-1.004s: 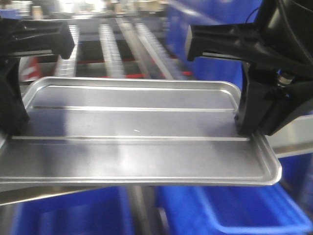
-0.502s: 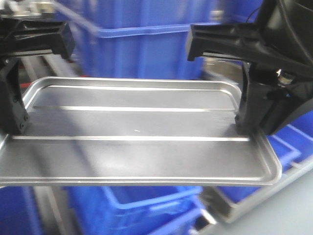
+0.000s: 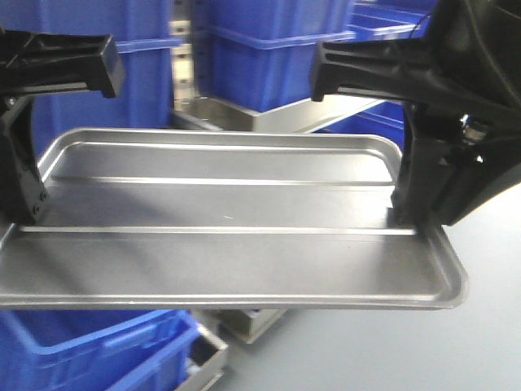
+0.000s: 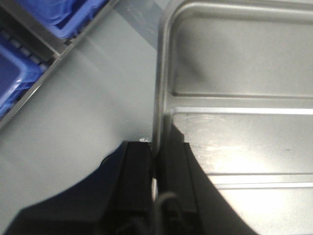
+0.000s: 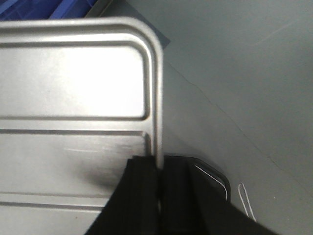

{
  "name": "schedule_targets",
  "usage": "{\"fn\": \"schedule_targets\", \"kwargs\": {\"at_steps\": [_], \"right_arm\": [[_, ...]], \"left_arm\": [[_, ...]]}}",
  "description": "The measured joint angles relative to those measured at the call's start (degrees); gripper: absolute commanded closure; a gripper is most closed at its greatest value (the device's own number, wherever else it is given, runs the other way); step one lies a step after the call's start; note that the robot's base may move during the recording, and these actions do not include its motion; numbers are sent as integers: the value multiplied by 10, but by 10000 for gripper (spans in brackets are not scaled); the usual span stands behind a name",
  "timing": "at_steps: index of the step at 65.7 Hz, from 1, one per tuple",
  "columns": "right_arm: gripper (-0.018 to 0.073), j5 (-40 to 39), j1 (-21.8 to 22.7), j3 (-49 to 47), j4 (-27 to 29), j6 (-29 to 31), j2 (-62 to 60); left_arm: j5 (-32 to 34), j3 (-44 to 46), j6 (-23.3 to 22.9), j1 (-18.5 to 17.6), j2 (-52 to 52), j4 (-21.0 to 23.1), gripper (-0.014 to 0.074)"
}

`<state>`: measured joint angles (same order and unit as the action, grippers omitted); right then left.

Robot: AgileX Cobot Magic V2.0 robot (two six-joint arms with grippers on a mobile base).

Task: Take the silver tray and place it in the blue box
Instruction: 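Hold the tray level in both grippers while the base drives to the crates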

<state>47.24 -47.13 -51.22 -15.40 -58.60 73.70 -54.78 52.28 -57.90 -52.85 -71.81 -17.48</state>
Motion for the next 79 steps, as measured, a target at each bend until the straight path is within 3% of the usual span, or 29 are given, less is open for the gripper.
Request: {"fn": "schedule_targets", "kwargs": {"at_steps": [79], "right_arm": [[502,2,0,0,0,0,0]], "left_arm": [[0,0,0,0,0,1,603]]}}
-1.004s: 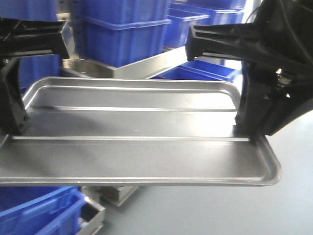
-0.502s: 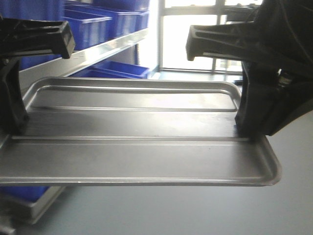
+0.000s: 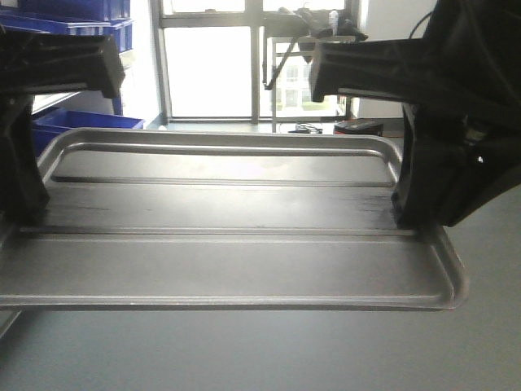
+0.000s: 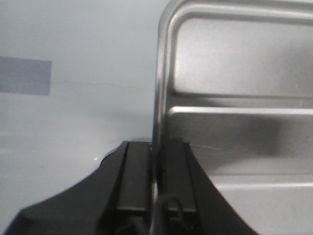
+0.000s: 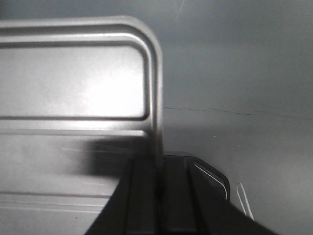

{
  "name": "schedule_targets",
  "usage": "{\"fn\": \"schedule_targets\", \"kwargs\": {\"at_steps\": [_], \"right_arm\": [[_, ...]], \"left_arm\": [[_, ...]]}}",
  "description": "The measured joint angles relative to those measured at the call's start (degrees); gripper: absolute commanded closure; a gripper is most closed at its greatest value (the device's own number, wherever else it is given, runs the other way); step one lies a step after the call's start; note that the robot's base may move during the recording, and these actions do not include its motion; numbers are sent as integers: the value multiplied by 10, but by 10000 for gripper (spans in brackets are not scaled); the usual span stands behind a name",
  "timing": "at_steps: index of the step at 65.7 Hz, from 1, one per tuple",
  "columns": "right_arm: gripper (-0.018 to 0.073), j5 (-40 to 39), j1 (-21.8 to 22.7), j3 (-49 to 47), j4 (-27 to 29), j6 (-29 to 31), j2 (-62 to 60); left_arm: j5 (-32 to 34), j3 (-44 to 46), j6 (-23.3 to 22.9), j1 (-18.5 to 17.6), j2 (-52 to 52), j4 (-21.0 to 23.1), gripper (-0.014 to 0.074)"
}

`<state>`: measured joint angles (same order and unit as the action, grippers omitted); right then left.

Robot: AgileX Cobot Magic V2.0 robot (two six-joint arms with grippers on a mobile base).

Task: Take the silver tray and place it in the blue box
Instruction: 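Hold the tray level in both grippers while the base drives to the crates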

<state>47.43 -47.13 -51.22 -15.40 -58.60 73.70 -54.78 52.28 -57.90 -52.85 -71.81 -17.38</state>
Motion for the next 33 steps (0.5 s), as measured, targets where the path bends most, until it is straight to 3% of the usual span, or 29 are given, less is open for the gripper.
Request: {"fn": "schedule_targets", "kwargs": {"at_steps": [33], "right_arm": [[502,0,0,0,0,0,0]], "left_arm": [[0,0,0,-1,0,0,604]]}}
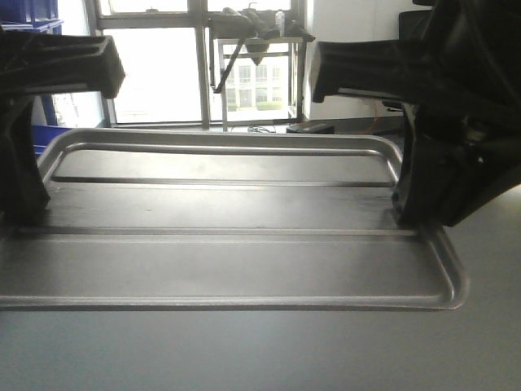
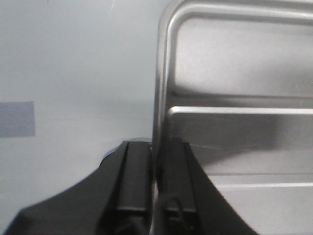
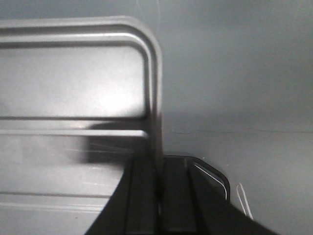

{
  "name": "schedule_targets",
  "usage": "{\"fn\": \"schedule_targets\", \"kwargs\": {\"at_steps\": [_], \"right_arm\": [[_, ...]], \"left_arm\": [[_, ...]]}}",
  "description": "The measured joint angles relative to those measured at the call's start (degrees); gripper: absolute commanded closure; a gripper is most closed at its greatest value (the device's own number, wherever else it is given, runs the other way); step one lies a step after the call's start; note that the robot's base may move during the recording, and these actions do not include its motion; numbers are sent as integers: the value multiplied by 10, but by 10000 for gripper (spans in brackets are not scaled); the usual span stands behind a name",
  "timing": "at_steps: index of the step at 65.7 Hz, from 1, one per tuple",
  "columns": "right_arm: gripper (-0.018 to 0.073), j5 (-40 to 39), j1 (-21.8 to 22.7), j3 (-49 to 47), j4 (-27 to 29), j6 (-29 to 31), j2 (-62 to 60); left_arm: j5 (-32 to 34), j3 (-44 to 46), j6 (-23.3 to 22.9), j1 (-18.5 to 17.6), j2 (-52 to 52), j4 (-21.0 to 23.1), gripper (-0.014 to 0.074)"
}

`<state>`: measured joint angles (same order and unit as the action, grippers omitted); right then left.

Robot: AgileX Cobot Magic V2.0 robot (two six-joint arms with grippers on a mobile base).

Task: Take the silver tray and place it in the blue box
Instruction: 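Hold the tray level in both grippers while the base drives to the crates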

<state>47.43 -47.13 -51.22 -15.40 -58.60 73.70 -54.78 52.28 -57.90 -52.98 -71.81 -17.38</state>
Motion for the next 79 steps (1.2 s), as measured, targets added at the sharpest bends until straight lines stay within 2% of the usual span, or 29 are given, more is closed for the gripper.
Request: {"fn": "schedule_targets", "kwargs": {"at_steps": [79], "right_arm": [[502,0,0,0,0,0,1]], "left_arm": [[-1,0,-1,0,0,0,603]]}}
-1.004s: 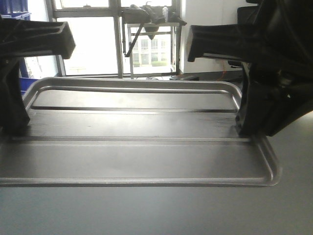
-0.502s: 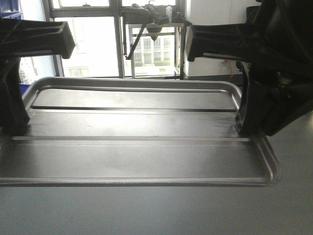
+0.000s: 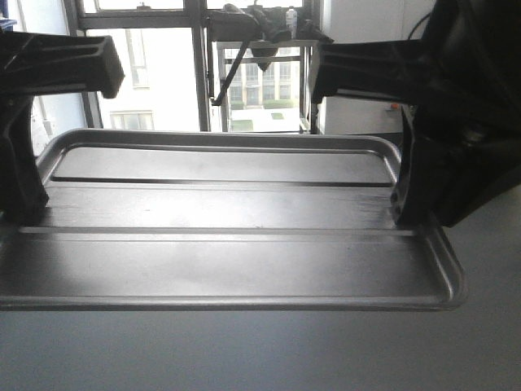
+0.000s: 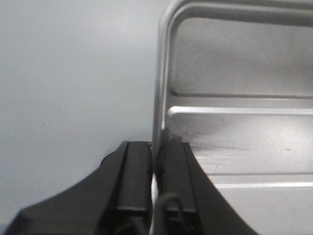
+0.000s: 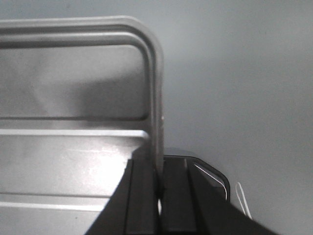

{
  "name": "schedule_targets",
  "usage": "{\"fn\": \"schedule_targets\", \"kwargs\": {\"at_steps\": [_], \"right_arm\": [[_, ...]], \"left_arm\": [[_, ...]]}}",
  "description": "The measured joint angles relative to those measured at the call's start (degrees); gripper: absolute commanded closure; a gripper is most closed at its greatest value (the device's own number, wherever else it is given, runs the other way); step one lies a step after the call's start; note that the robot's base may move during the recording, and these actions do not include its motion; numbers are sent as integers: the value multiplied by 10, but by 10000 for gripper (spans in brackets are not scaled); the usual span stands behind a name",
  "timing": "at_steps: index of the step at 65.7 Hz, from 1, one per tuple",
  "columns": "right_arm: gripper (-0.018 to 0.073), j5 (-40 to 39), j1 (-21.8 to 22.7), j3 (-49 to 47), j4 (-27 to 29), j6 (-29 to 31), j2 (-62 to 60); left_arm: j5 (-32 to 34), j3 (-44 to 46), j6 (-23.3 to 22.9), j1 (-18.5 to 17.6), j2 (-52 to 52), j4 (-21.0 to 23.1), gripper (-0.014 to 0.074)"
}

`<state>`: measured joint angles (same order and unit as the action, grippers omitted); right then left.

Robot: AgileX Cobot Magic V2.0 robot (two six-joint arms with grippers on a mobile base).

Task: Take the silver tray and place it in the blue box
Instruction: 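Hold the tray level in both grippers while the base drives to the crates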

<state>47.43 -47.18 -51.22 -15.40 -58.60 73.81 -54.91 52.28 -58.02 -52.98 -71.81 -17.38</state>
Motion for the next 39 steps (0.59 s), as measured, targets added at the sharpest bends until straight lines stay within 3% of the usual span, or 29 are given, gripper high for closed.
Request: {"fn": "schedule_targets", "kwargs": {"at_steps": [39], "right_arm": [[502,0,-1,0,0,-1,0]], "left_arm": [[0,0,0,0,0,0,603]]}}
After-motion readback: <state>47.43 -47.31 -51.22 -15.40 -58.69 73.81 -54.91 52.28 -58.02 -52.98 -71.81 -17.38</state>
